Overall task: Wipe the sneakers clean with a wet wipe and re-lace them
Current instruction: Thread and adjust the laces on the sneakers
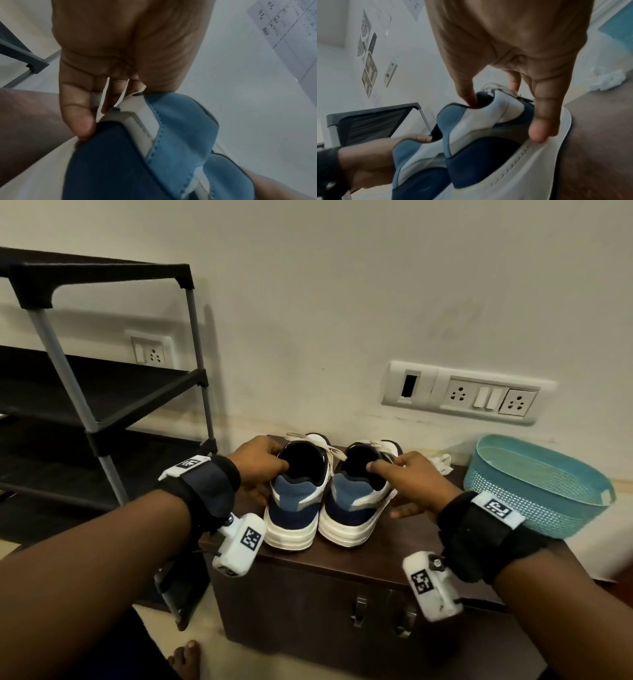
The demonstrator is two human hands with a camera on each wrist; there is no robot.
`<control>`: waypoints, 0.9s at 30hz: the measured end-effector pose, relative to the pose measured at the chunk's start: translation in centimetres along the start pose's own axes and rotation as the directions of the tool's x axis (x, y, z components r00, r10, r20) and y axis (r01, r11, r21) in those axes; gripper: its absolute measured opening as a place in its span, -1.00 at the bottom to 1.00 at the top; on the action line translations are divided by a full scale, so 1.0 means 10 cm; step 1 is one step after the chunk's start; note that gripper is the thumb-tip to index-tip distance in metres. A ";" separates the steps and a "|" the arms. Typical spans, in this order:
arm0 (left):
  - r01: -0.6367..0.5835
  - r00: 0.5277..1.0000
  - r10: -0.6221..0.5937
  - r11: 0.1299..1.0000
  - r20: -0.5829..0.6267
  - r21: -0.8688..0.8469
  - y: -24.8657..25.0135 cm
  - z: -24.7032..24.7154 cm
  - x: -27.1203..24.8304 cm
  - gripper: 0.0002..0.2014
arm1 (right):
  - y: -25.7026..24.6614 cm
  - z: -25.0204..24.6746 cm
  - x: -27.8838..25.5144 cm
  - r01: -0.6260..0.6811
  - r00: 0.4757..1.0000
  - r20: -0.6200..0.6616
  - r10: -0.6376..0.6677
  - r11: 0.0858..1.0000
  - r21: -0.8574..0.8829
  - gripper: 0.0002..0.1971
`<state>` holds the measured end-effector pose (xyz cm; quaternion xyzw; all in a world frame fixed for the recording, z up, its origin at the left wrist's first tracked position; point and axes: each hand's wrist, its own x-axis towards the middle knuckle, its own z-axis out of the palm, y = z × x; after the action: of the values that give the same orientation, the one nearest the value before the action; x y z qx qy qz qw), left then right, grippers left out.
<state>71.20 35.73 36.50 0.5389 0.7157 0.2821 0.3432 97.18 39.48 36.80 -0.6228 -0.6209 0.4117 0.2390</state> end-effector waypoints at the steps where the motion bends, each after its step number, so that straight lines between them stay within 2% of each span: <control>1: -0.011 1.000 0.011 1.000 -0.017 0.002 0.01 0.00 0.04 -0.75 | 0.00 0.04 0.03 0.017 1.000 -0.010 -0.017 1.000 -0.023 -0.61; 3: -0.043 0.998 0.042 0.999 -0.036 -0.011 0.02 0.01 0.11 -0.73 | 0.01 0.08 0.07 0.044 0.999 -0.027 -0.045 0.998 -0.050 -0.55; 7: -0.076 0.996 0.075 0.997 -0.051 -0.028 -0.05 0.02 0.25 -0.79 | 0.03 0.09 0.12 0.063 0.998 0.025 -0.063 0.998 0.003 -0.58; 10: -0.066 0.998 0.065 0.994 -0.021 -0.088 0.02 -0.01 0.07 -0.88 | 0.03 0.01 0.02 0.068 0.994 0.077 -0.073 0.995 0.067 -0.53; 12: -0.070 0.997 0.065 0.989 -0.041 -0.132 0.07 -0.06 -0.08 -0.84 | 0.01 -0.06 -0.09 0.082 0.994 0.072 -0.087 0.994 0.069 -0.52; 14: -0.090 0.991 0.074 0.985 -0.114 -0.144 0.12 -0.12 -0.24 -0.81 | 0.00 -0.17 -0.19 0.151 0.988 0.028 -0.151 0.989 -0.005 -0.61; 16: -0.087 0.989 0.065 0.982 -0.130 -0.171 0.15 -0.15 -0.39 -0.81 | -0.06 -0.27 -0.28 0.193 0.981 0.009 -0.192 0.980 -0.044 -0.80; 18: -0.063 0.994 0.046 0.983 -0.097 -0.174 0.17 -0.15 -0.48 -0.82 | -0.11 -0.35 -0.33 0.188 0.982 0.010 -0.188 0.982 -0.016 -0.84; 21: -0.059 0.996 0.048 0.987 -0.078 -0.148 0.21 -0.08 -0.43 -0.85 | -0.15 -0.38 -0.31 0.149 0.989 0.014 -0.150 0.985 0.087 -0.77; 24: -0.037 0.994 0.018 0.981 -0.104 -0.189 0.15 0.03 -0.19 -0.90 | -0.10 -0.26 -0.18 0.095 0.995 0.016 -0.098 0.984 0.148 -0.84; 27: 0.030 0.996 -0.047 0.975 -0.073 -0.220 -0.04 0.11 0.08 -0.82 | 0.01 -0.01 -0.05 0.051 0.996 0.062 -0.064 0.982 0.181 -0.87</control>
<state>71.71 36.43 35.36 0.4726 0.7032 0.3732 0.3779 97.37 39.01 36.92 -0.5662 -0.6069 0.4796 0.2847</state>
